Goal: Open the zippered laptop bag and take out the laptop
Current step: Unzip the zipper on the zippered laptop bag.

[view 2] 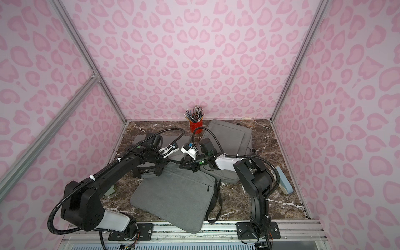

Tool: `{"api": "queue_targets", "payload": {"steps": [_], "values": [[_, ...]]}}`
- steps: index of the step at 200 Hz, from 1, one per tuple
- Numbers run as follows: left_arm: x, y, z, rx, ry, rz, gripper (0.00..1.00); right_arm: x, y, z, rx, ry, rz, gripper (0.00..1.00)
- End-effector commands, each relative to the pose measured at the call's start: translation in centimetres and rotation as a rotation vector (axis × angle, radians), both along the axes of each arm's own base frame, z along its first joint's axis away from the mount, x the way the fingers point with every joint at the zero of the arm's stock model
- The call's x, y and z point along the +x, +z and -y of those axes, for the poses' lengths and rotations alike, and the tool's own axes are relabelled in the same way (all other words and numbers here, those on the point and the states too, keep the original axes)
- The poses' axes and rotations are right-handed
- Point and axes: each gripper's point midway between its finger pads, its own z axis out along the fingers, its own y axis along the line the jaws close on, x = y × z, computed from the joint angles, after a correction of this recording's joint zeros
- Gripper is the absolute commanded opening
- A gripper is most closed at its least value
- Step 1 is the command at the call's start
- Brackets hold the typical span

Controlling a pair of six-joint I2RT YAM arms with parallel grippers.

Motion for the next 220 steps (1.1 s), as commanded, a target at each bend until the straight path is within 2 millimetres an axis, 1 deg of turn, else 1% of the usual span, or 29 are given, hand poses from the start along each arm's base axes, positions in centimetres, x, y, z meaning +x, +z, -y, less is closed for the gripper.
{"api": "queue_targets", "payload": {"steps": [1, 10, 29, 36, 49, 57, 64, 81, 99, 111, 135, 146, 157, 186, 199, 220], "values": [[1.3, 0.8, 1.0, -0.053, 0.024, 0.057, 0.02, 0.4, 3.2, -1.2, 0.117, -0.048, -0.042, 0.04], [1.1, 0.7, 1.1, -0.059, 0.023, 0.057, 0.02, 0.0, 3.2, -1.2, 0.137, -0.061, -0.069, 0.05], [1.0, 0.5, 0.8, -0.045, 0.024, 0.058, 0.02, -1.0, 4.1, -1.0, 0.196, -0.07, -0.113, 0.06], [1.1, 0.4, 0.6, -0.034, 0.027, 0.06, 0.01, -1.3, 3.9, -1.2, 0.189, -0.073, -0.118, 0.06], [1.2, 0.3, 0.5, -0.027, 0.036, 0.061, 0.01, -1.5, 2.7, -1.5, 0.136, -0.096, -0.106, 0.07], [1.3, 0.6, 0.6, -0.042, 0.043, 0.066, 0.01, -1.7, 2.3, -1.7, 0.12, -0.115, -0.105, 0.11], [1.3, 0.8, 0.9, -0.062, 0.042, 0.066, 0.02, -1.7, 2.2, -2.0, 0.117, -0.134, -0.114, 0.11], [1.2, 1.2, 1.5, -0.104, 0.037, 0.071, 0.02, -1.5, 2.1, -2.3, 0.127, -0.168, -0.133, 0.12], [0.9, 0.9, 1.7, -0.108, 0.03, 0.056, 0.01, -0.7, 1.8, -2.1, 0.12, -0.226, -0.131, 0.12], [0.7, 0.6, 1.5, -0.099, 0.027, 0.05, 0.02, 0.0, 1.3, -1.6, 0.102, -0.26, -0.135, 0.14], [0.3, 0.5, 1.0, -0.075, 0.014, 0.054, 0.01, 0.8, 0.6, -0.1, 0.072, -0.303, -0.137, 0.23], [0.2, 0.5, 0.8, -0.067, 0.011, 0.059, 0.02, 1.0, 0.4, 0.5, 0.052, -0.321, -0.127, 0.31], [0.1, 0.5, 0.7, -0.061, 0.007, 0.063, 0.01, 1.1, 0.2, 1.0, 0.026, -0.345, -0.121, 0.36], [0.2, 0.2, 0.5, -0.052, 0.014, 0.059, 0.02, 1.0, 0.6, 1.8, 0.022, -0.387, -0.152, 0.49], [0.0, 0.2, 0.6, -0.061, 0.017, 0.048, 0.02, 1.3, 0.7, 2.4, 0.03, -0.421, -0.196, 0.51], [0.0, 0.0, 0.8, -0.074, 0.026, 0.037, 0.02, 2.5, 1.1, 3.2, 0.053, -0.489, -0.297, 0.54]]}}
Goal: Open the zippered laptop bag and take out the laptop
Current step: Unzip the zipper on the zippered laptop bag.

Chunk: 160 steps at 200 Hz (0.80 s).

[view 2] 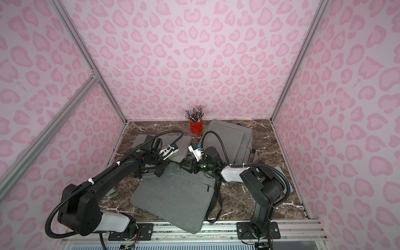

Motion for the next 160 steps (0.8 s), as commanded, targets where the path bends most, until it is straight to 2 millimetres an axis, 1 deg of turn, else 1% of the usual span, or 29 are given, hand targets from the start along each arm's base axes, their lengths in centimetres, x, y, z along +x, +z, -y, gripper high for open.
{"api": "queue_targets", "payload": {"steps": [1, 20, 30, 43, 58, 87, 106, 134, 151, 160], "values": [[0.5, 0.5, 0.5, -0.039, 0.008, 0.012, 0.02, 1.4, 0.2, 0.9, 0.033, -0.097, -0.105, 0.54], [0.5, 0.3, 0.5, -0.04, 0.029, 0.003, 0.06, 2.1, 0.7, 1.3, 0.042, -0.169, -0.134, 0.57], [0.5, 0.2, 0.5, -0.046, 0.039, -0.003, 0.07, 2.5, 0.8, 1.5, 0.056, -0.223, -0.193, 0.56], [0.5, 0.3, 0.6, -0.058, 0.047, -0.005, 0.08, 2.7, -0.1, 1.4, 0.058, -0.266, -0.309, 0.55], [0.5, 0.4, 0.7, -0.07, 0.057, -0.003, 0.08, 2.5, -0.5, 0.9, 0.071, -0.3, -0.415, 0.54], [0.4, 0.2, 0.5, -0.065, 0.064, -0.001, 0.09, 2.8, -2.5, 0.3, 0.02, -0.381, -0.58, 0.54], [0.2, 0.2, 0.5, -0.064, 0.065, -0.004, 0.1, 3.1, -2.6, -0.4, 0.049, -0.382, -0.628, 0.55], [0.2, 0.0, 0.4, -0.06, 0.073, -0.007, 0.11, 2.8, -2.9, -1.9, 0.088, -0.358, -0.709, 0.56], [0.1, -0.1, 0.4, -0.058, 0.078, -0.011, 0.13, 2.8, -3.0, -2.3, 0.106, -0.355, -0.735, 0.53], [0.0, -0.2, 0.5, -0.058, 0.077, -0.015, 0.13, 2.9, -2.8, -2.5, 0.124, -0.348, -0.741, 0.49]]}}
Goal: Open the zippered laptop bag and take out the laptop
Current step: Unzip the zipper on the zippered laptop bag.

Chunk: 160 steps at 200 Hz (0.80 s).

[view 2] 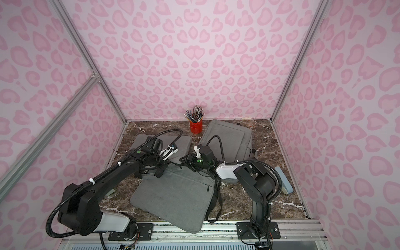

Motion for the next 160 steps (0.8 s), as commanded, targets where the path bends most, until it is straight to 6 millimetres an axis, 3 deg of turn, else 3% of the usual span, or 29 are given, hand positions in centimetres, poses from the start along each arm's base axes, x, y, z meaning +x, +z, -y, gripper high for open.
{"api": "queue_targets", "payload": {"steps": [1, 19, 42, 63, 100, 132, 160], "values": [[0.4, 0.6, 0.5, -0.03, 0.013, 0.022, 0.13, 0.1, 0.4, -0.7, 0.062, -0.012, -0.052, 0.49], [0.2, 0.4, 0.7, -0.024, 0.015, 0.015, 0.14, 0.4, 0.7, -0.8, 0.083, -0.018, -0.053, 0.41], [0.2, 0.5, 0.5, -0.018, 0.035, 0.015, 0.19, 0.6, 1.1, -0.8, 0.103, -0.029, -0.049, 0.23], [0.2, 1.0, 0.3, -0.026, 0.057, 0.019, 0.29, 0.8, 1.3, -0.7, 0.115, -0.038, -0.051, 0.09], [-1.1, 1.7, 0.2, -0.07, 0.121, -0.024, 0.43, 1.5, 2.2, -0.5, 0.131, -0.06, -0.038, 0.02], [-2.5, 2.6, -0.4, -0.121, 0.277, -0.077, 0.5, 1.8, 2.7, -0.5, 0.152, -0.072, -0.042, 0.0], [-4.3, 4.0, 1.1, -0.269, 0.355, -0.078, 0.53, 1.8, 3.1, -0.7, 0.166, -0.072, -0.045, 0.0]]}}
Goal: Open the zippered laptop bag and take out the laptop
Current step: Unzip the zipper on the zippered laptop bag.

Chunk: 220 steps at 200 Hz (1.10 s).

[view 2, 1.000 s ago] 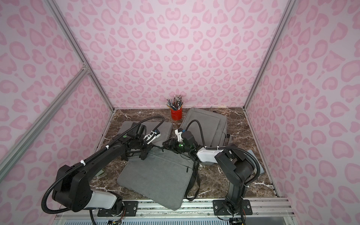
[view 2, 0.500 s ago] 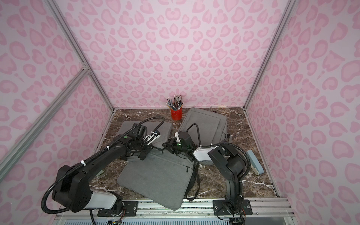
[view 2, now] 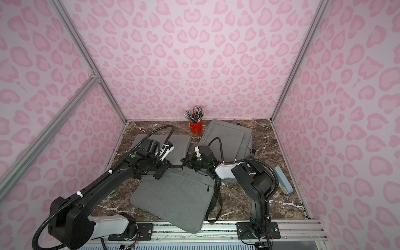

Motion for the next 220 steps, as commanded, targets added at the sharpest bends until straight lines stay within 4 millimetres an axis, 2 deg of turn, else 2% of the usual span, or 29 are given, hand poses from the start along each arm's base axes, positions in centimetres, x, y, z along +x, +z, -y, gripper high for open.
{"api": "queue_targets", "payload": {"steps": [1, 23, 77, 108, 126, 155, 220], "values": [[-1.6, 0.6, 1.0, -0.13, 0.113, -0.039, 0.53, 0.8, 2.7, -0.6, 0.076, -0.011, 0.066, 0.0], [-2.6, 1.4, 1.9, -0.221, 0.171, -0.026, 0.54, 0.6, 2.8, -0.6, 0.079, -0.012, 0.06, 0.0], [-4.4, 1.0, 4.3, -0.278, 0.257, 0.055, 0.57, 0.3, 3.7, -0.9, 0.085, -0.014, 0.051, 0.0], [-3.9, 0.3, 6.1, -0.289, 0.265, 0.105, 0.56, -0.2, 4.0, -1.3, 0.1, -0.001, 0.043, 0.0], [-3.0, 0.6, 7.0, -0.307, 0.273, 0.157, 0.56, -0.5, 4.0, -1.5, 0.1, 0.002, 0.036, 0.0], [-1.7, -0.2, 8.1, -0.326, 0.298, 0.173, 0.54, -0.8, 4.0, -1.6, 0.111, 0.001, 0.023, 0.0], [-1.1, -2.2, 7.9, -0.331, 0.354, 0.193, 0.47, -1.0, 3.9, -1.3, 0.106, -0.008, 0.014, 0.0]]}}
